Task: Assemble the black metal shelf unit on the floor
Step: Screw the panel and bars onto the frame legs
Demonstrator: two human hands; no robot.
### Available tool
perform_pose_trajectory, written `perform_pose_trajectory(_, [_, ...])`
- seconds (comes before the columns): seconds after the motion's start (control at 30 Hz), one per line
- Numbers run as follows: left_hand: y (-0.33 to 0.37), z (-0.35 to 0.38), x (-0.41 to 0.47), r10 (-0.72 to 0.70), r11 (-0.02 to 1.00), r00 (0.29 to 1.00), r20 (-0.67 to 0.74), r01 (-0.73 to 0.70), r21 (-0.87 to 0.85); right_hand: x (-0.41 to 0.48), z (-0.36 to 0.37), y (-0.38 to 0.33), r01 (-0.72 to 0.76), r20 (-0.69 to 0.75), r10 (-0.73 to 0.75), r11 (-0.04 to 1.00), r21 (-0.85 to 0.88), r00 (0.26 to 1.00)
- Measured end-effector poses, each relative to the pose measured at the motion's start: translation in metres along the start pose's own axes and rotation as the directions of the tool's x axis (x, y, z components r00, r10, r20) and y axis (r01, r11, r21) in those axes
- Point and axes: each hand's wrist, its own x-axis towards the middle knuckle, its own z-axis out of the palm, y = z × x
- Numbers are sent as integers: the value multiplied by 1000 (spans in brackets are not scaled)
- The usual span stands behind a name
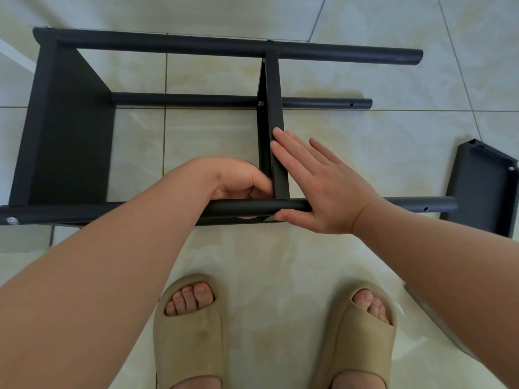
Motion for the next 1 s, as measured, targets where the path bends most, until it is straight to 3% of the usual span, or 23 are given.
perform_pose_trajectory(0.37, [2,-3,0,-63,998,998,-19,63,-14,0,0,0,-1,6,1,1000,-8,1000])
perform_pose_trajectory(0.7, [0,1,0,51,999,999,-1,-51,14,0,-1,0,-3,13,3,1000,-11,1000])
perform_pose_trajectory(1.0, [-1,-1,1,66,997,998,-1,-66,-30,0,-1,0,-3,2,3,1000,-5,1000])
